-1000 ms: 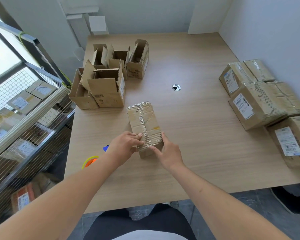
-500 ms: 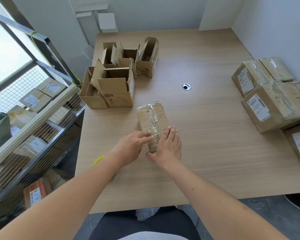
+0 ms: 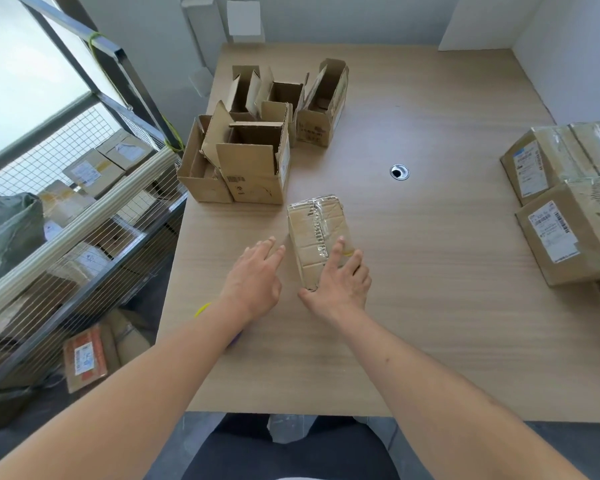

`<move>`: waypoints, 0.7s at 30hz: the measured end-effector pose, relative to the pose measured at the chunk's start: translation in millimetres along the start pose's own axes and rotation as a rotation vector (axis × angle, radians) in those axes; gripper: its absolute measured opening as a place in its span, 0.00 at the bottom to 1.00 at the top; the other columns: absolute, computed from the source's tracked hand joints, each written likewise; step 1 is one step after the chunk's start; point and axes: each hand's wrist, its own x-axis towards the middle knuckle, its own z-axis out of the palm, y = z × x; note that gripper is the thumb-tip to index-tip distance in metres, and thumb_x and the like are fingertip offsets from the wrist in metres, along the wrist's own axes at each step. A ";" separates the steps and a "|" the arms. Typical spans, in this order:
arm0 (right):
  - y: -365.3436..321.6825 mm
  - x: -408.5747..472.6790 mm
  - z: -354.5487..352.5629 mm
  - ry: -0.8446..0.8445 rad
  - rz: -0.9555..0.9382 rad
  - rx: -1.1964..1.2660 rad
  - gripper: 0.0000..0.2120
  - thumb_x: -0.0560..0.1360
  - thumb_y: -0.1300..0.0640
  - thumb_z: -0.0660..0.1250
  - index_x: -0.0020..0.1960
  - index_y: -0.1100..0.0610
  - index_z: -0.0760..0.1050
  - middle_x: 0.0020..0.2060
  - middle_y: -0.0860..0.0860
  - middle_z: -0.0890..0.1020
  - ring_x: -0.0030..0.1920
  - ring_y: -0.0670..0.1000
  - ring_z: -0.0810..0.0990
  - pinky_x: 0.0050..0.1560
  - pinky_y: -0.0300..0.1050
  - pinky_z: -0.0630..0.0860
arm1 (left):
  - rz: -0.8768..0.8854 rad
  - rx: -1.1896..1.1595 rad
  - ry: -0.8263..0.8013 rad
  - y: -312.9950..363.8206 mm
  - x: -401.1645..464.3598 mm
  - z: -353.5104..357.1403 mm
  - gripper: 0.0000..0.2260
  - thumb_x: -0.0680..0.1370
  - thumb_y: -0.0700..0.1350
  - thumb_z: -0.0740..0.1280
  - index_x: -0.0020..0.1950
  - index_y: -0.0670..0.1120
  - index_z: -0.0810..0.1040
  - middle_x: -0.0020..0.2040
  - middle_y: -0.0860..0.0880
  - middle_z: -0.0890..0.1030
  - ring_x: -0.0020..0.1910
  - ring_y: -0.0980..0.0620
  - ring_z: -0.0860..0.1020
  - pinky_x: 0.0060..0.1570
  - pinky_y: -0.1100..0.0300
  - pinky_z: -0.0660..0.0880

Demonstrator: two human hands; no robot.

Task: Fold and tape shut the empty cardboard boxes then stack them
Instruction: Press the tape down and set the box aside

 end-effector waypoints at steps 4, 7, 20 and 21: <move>3.7 3.3 -2.4 -0.019 -0.008 0.014 0.65 0.64 0.26 0.71 0.81 0.53 0.33 0.76 0.66 0.50 0.70 0.65 0.62 0.72 0.59 0.60 | -0.064 0.030 -0.006 5.9 -2.9 -6.8 0.32 0.78 0.44 0.66 0.82 0.45 0.61 0.82 0.43 0.59 0.80 0.42 0.59 0.79 0.47 0.52; 5.3 4.1 -4.8 -0.033 -0.002 0.047 0.65 0.62 0.19 0.65 0.81 0.49 0.33 0.77 0.65 0.51 0.70 0.65 0.63 0.72 0.59 0.60 | -0.093 0.035 0.008 7.9 -7.4 -11.5 0.31 0.79 0.45 0.65 0.82 0.46 0.60 0.82 0.43 0.58 0.80 0.42 0.58 0.79 0.47 0.51; -31.7 -62.9 -35.1 0.065 0.148 0.188 0.52 0.60 0.26 0.71 0.78 0.32 0.51 0.64 0.57 0.67 0.61 0.62 0.73 0.63 0.55 0.71 | 0.079 0.108 -0.009 -25.5 -38.3 -67.8 0.30 0.82 0.52 0.62 0.83 0.47 0.58 0.82 0.43 0.57 0.80 0.40 0.56 0.79 0.45 0.50; -35.5 -69.6 -41.2 0.079 0.154 0.186 0.51 0.60 0.26 0.70 0.78 0.32 0.52 0.64 0.57 0.68 0.61 0.62 0.73 0.63 0.55 0.71 | 0.097 0.117 -0.005 -27.3 -40.4 -74.5 0.30 0.82 0.52 0.62 0.83 0.47 0.58 0.82 0.43 0.56 0.80 0.40 0.56 0.79 0.44 0.50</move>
